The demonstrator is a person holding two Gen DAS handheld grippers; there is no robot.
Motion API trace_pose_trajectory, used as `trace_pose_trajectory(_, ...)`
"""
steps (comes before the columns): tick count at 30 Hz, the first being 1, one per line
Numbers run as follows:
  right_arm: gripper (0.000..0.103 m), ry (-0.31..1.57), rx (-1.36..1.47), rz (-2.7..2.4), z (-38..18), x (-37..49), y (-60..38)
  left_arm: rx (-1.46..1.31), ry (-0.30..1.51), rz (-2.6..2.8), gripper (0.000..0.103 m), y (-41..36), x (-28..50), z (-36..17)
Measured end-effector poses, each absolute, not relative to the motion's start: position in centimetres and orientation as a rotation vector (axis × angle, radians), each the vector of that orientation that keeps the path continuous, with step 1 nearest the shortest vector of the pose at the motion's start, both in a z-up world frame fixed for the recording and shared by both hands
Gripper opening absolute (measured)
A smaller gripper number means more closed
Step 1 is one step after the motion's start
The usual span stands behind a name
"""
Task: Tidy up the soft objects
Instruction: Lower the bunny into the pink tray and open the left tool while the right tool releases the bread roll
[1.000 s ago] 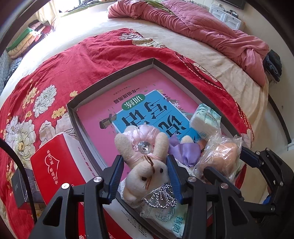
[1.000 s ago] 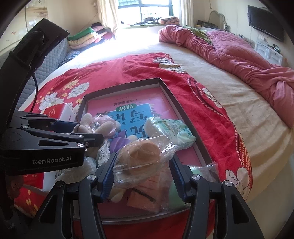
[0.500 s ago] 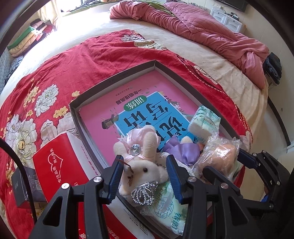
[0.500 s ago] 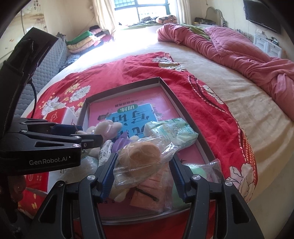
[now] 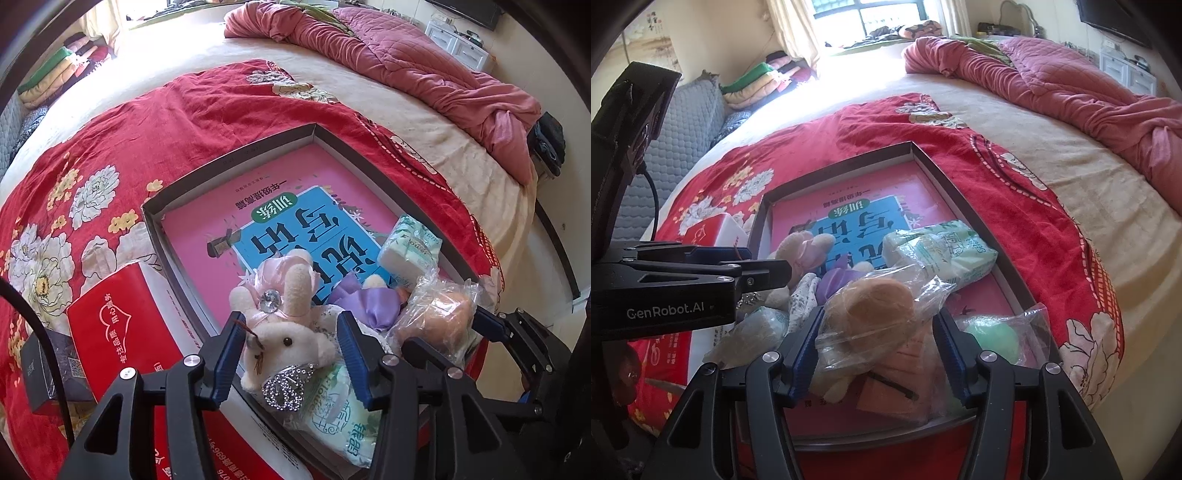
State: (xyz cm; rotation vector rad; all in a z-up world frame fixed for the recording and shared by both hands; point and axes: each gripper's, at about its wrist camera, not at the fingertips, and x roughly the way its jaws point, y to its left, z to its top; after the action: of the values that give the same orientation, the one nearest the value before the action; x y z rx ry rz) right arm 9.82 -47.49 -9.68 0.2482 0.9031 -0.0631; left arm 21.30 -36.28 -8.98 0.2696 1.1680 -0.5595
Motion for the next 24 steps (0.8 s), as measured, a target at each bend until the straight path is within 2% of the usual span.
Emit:
trace_pose_trajectory(10,0.072,0.921,0.253,-0.06,-9.9,9.7,-47.6,0.259,1.163,-0.55,0.057,-35.7,21.2,-8.4)
trace_pose_trajectory(24,0.072,0.925,0.274,-0.105,-9.7,8.6,-48.8,0.251,1.123,-0.556,0.061,-35.1,20.3,-6.4)
